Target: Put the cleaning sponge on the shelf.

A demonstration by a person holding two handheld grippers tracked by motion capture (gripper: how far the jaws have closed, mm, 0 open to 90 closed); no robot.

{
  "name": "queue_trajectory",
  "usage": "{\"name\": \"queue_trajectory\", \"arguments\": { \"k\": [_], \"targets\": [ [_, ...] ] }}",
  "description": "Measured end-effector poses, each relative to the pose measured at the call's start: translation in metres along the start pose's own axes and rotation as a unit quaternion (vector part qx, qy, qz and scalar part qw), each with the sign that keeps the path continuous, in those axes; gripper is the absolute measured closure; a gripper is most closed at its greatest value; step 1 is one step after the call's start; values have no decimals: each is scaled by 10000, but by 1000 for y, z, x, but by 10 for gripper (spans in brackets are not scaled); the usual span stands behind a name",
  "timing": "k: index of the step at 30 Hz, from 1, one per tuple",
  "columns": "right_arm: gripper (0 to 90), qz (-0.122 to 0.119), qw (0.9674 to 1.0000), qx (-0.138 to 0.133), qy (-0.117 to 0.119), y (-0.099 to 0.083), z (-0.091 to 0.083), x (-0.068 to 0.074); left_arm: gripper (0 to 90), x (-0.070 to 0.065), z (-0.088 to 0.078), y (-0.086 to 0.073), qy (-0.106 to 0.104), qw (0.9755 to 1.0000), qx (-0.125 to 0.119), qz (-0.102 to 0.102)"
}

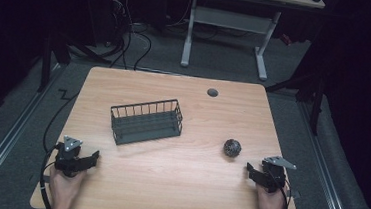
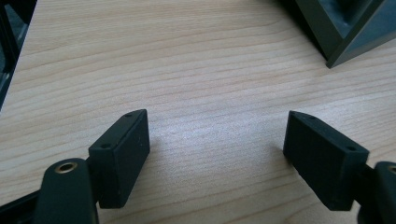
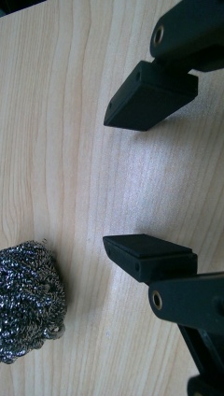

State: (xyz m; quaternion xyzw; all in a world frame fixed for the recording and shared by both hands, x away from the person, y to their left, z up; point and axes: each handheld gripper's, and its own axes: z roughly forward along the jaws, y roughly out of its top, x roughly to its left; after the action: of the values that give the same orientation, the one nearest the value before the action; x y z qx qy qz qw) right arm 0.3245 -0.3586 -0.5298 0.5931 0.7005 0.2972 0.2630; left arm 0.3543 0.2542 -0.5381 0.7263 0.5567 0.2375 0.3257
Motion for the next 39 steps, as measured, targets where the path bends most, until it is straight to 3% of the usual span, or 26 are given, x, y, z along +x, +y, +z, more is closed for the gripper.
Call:
{"name": "queue_trajectory", "arguments": {
  "k": [14, 27, 39],
  "targets": [
    [356, -8, 10000, -3, 15, 0, 0, 1, 203, 0, 0, 0, -79, 9999, 28, 92],
    [356, 0, 10000, -2, 8, 0, 0, 1, 282, 0, -4, -2, -204, 9997, -23, 157],
    [356, -20, 10000, -2, 23, 0, 0, 1, 290, -1, -18, 3, -375, 9990, -232, -42]
  ]
}}
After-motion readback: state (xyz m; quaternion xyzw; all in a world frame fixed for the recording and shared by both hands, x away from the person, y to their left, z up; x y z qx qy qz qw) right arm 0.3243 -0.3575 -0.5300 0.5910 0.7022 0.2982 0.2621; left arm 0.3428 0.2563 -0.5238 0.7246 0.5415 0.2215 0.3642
